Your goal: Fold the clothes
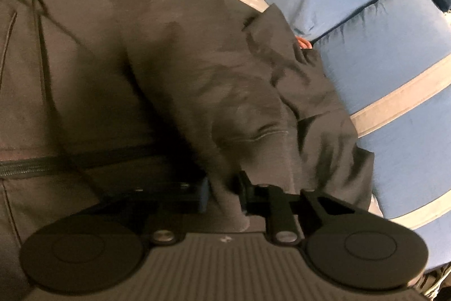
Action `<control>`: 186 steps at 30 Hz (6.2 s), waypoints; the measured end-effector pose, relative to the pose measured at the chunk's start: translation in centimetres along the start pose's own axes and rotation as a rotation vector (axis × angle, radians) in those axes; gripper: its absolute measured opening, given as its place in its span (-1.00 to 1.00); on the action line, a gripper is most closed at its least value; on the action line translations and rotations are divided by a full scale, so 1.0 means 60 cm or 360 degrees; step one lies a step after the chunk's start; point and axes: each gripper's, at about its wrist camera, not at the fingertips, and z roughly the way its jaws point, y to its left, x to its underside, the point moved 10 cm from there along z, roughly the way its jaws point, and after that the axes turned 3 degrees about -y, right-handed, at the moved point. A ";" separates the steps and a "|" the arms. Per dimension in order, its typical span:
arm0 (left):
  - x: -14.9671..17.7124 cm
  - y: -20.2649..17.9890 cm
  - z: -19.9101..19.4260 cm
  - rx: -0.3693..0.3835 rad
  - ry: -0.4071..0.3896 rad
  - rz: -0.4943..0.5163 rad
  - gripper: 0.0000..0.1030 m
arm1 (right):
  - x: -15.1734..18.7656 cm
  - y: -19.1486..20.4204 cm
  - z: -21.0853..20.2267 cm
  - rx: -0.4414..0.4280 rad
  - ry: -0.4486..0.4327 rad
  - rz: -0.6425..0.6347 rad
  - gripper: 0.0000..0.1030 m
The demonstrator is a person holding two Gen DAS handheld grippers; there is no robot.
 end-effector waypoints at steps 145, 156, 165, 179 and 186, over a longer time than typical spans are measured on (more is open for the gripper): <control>-0.072 0.076 0.156 -0.0437 0.0060 0.0619 -0.87 | 0.199 -0.063 -0.146 0.0177 0.0097 0.0254 -0.88; -0.068 0.078 0.163 -0.0456 0.0082 0.0640 -0.82 | 0.219 -0.016 -0.144 0.0038 0.0157 0.0113 -0.71; -0.063 0.080 0.167 -0.0428 0.0093 0.0621 -0.78 | 0.215 -0.037 -0.193 -0.0025 0.0087 0.0300 0.19; -0.057 0.088 0.150 -0.0474 0.0073 0.0672 -0.25 | 0.196 -0.145 -0.126 -0.0008 -0.0002 0.0911 0.28; -0.053 0.102 0.126 -0.0503 0.0076 0.0667 -0.20 | 0.233 -0.141 -0.095 0.0054 0.0114 0.0892 0.31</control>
